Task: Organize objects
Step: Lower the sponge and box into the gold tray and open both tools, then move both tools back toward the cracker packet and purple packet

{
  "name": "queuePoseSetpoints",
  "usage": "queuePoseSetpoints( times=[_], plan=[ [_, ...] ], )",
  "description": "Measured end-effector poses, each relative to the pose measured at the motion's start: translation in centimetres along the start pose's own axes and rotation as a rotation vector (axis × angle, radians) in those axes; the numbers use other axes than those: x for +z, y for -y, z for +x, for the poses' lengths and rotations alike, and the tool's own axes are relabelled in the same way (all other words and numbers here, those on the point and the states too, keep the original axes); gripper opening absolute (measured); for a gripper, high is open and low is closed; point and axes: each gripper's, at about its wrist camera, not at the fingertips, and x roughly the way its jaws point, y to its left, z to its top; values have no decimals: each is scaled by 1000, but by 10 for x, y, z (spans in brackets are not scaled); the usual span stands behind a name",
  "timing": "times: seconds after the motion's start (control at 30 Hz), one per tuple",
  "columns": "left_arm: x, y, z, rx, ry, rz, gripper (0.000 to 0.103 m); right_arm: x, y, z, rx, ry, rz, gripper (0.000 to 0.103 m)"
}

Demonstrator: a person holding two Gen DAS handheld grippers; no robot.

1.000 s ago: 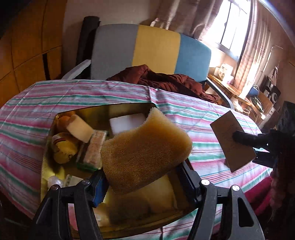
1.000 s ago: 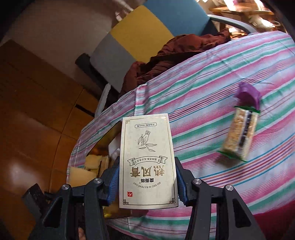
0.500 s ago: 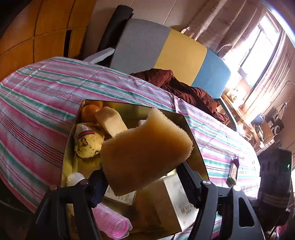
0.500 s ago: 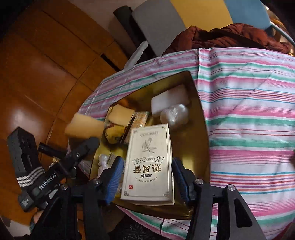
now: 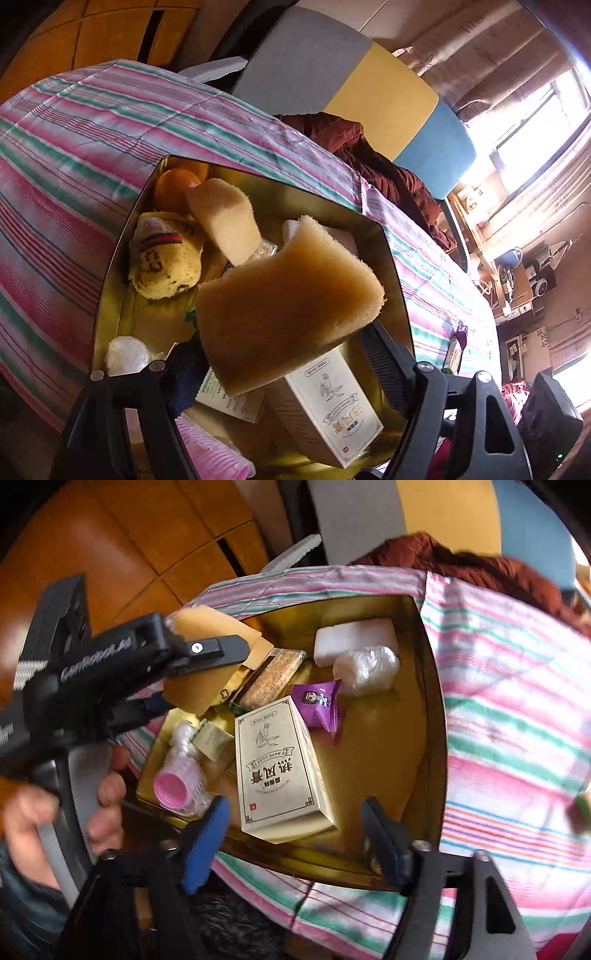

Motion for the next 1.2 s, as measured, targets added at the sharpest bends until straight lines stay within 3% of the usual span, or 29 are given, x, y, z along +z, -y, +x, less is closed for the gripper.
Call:
queuePoseSetpoints(
  times=[0.1, 0.23, 0.37, 0.6, 0.7, 0.77, 0.93, 1.07, 1.2],
  plan=[
    [0, -4, 0, -5, -14, -1, 83, 0, -4, -3, -36, 29, -33, 102],
    [-2, -8, -10, -11, 7, 6, 90, 2, -4, -7, -79, 69, -53, 103],
    [-8, -11, -30, 75, 75, 37, 90, 3, -1, -23, -127, 135, -55, 103],
    [-11, -9, -69, 230, 248, 134, 90, 1, -15, -92, -405, 499, -149, 103],
    [-9, -9, -85, 262, 309, 136, 90, -3, -13, -101, -473, 586, -155, 103],
    [-10, -4, -90, 285, 338, 164, 90, -3, -9, -90, -486, 532, -149, 103],
    [-20, 21, -86, 291, 342, 265, 89, 0, 6, -65, -357, 368, -73, 103],
    [-28, 36, -77, 245, 307, 304, 89, -2, 11, -57, -365, 326, -63, 102],
    [-36, 51, -73, 244, 307, 355, 89, -8, 20, -56, -356, 316, -51, 103]
  ],
)
